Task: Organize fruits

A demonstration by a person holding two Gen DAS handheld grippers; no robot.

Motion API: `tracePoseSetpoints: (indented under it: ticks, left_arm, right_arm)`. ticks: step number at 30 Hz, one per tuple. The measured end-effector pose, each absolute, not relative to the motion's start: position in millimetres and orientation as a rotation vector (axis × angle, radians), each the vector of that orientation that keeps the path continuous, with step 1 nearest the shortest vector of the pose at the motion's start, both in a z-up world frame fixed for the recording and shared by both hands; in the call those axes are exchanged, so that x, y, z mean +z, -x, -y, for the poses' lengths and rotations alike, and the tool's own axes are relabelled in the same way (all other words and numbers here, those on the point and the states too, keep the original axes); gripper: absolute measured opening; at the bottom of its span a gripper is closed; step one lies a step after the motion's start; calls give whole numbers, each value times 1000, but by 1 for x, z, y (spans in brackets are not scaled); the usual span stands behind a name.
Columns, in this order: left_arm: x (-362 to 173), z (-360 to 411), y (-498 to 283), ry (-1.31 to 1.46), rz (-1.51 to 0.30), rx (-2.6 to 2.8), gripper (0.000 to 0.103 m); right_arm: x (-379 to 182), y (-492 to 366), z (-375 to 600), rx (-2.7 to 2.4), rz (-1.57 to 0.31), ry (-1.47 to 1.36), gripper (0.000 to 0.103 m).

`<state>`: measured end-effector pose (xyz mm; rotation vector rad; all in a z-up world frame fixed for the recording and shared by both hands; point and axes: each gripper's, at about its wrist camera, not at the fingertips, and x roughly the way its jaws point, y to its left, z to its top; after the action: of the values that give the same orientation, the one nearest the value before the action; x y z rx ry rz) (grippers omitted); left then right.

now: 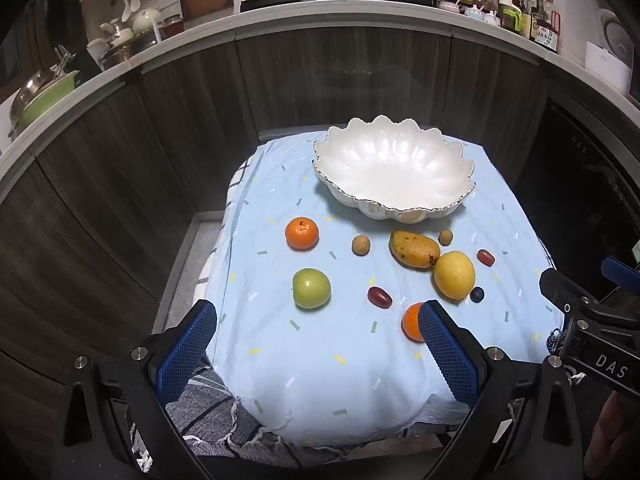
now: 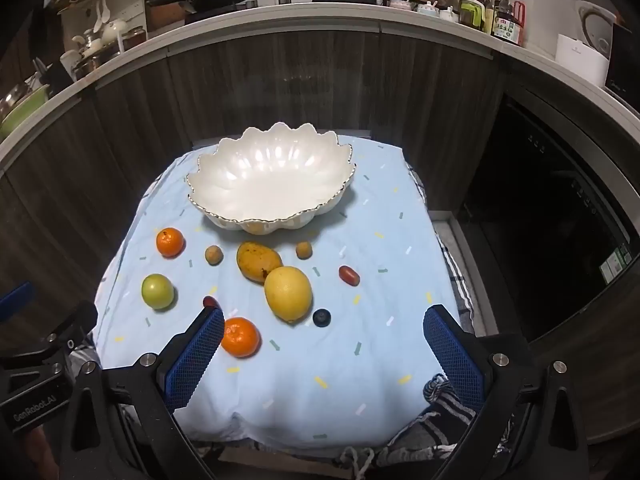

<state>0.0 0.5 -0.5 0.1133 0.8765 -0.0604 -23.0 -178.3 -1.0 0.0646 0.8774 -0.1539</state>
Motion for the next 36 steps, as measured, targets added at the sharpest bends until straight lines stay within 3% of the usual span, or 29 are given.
tracePoseSetpoints:
  ticks: [36]
  left_arm:
    - [-1,-2,3,-109,-889,-65,102]
  right_arm:
    - [-2,24,178,-158,-875,-60,101]
